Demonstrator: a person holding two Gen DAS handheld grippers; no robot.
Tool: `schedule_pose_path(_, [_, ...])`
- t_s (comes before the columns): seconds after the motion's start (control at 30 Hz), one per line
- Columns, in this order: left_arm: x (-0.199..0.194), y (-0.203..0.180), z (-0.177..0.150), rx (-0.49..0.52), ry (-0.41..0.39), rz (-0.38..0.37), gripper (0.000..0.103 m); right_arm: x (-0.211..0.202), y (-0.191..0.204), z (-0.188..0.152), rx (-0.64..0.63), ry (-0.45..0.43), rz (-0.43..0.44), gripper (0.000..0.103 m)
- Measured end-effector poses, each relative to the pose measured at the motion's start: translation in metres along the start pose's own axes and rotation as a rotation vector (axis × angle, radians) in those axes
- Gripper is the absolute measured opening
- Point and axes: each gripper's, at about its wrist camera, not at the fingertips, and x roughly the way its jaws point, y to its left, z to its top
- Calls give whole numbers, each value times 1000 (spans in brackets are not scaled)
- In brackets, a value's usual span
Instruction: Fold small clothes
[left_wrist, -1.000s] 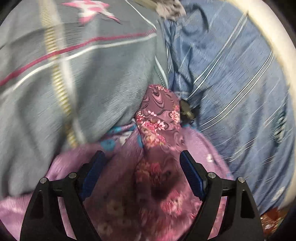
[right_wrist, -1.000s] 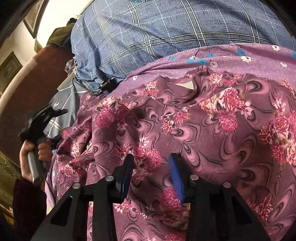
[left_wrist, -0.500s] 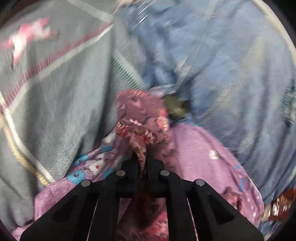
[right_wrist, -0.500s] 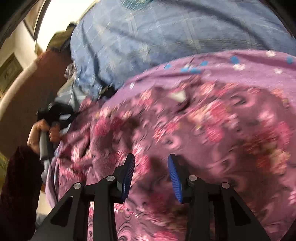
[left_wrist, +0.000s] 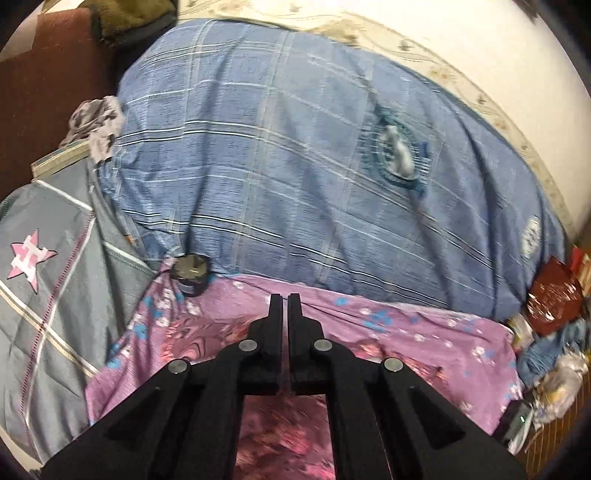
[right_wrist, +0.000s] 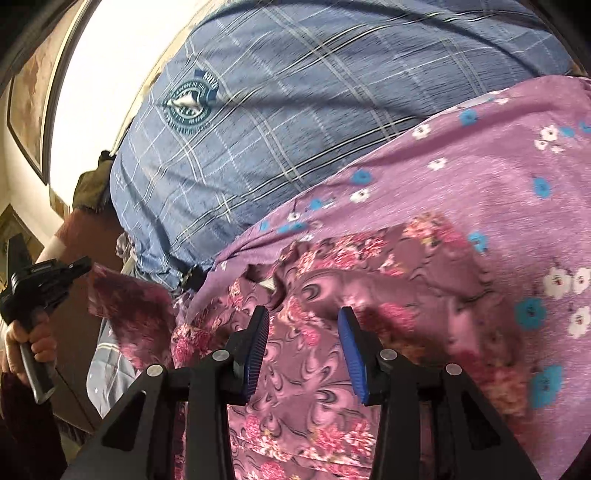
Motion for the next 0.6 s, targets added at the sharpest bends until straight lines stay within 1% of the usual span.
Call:
schedule_pose_path(0.03, [-2,-8,-2,18,5,-22,0,-2,-2,1,5,-5,4,41])
schedule_pose_path(0.13, [-4,-46,-11,117,46,-107,0,-6,-3,6,16,-18,11,41])
schedule_pose_path(0.17, [-5,-57,-13,143,51,-112,3,-7,-5,7,21,-21,15,41])
schedule_pose_path(0.2, [-5,-66,-16,171,51,-106,8,-8,-5,8,24,-24,17,41])
schedule_pose_path(0.23, [-3,-68,-18,195,51,-91,31,-8,-5,8,23,-24,17,42])
schedule_pose_path(0.27, [0,-69,-22,221,49,-59,68,-8,-5,8,20,-25,12,42])
schedule_pose_path(0.3, [8,-63,-26,241,48,2,82,-9,-4,8,16,-26,6,42])
schedule_pose_path(0.33, [15,-56,-30,244,56,41,86,-9,-4,9,15,-27,5,42])
schedule_pose_path(0.4, [38,-40,-41,228,129,122,86,-8,-3,8,19,-17,13,43])
schedule_pose_path(0.43, [51,-31,-46,196,177,133,86,-6,-3,8,19,-11,13,43])
schedule_pose_path(0.5, [76,-22,-51,141,232,135,86,-2,-2,7,19,-1,10,43])
schedule_pose_path(0.53, [89,-23,-52,123,247,157,86,0,-2,7,21,4,10,43])
schedule_pose_path(0.6, [115,-28,-50,119,272,219,86,4,0,5,23,11,9,43])
